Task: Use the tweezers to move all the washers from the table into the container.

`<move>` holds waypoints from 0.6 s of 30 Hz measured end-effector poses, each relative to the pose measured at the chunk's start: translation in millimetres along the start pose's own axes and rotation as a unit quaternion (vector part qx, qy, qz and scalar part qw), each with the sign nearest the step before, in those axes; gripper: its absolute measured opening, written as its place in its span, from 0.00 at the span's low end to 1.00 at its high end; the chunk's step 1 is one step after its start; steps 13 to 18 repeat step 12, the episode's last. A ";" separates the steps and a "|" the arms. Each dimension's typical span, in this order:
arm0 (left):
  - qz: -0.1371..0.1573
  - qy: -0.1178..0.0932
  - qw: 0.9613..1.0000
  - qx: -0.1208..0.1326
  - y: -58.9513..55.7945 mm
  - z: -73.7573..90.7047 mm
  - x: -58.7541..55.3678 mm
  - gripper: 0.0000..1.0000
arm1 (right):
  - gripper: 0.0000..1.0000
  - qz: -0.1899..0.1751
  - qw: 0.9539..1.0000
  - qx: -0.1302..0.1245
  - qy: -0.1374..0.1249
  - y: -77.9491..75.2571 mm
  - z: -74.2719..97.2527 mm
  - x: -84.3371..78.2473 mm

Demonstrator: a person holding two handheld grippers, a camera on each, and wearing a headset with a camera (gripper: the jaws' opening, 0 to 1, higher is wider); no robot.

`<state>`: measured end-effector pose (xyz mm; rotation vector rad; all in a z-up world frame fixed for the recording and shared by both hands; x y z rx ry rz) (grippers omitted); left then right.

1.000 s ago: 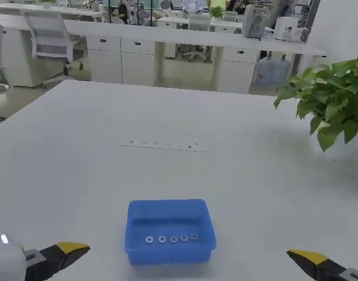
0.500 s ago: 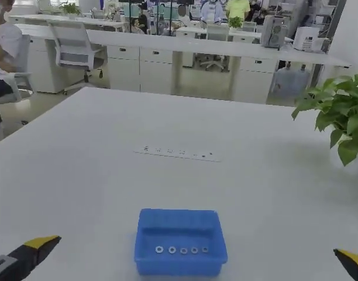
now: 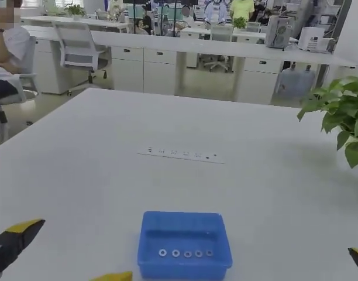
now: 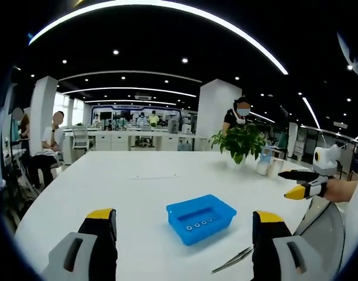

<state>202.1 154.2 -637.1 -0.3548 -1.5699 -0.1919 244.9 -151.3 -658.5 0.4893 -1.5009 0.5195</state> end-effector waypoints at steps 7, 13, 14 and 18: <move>0.001 0.013 1.000 -0.006 -2.7 5.0 -6.0 0.99 | 0.99 -0.001 1.000 -0.001 0.004 1.7 4.1 -0.8; 0.003 0.010 1.000 -0.007 -3.3 6.8 -4.7 0.99 | 0.99 -0.008 1.000 0.001 -0.003 2.1 6.2 1.0; 0.003 0.010 1.000 -0.007 -3.3 6.8 -4.7 0.99 | 0.99 -0.008 1.000 0.001 -0.003 2.1 6.2 1.0; 0.003 0.010 1.000 -0.007 -3.3 6.8 -4.7 0.99 | 0.99 -0.008 1.000 0.001 -0.003 2.1 6.2 1.0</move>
Point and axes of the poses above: the centre of the closed fingertips' face, and the gripper's own axes: z roughly backward along the fingers, y roughly to its left, x roughly out of its top, the point moved 5 cm from there along z, roughly backward along the fingers, and after that the axes turned 15 degrees about -y, right-handed, at the moved point
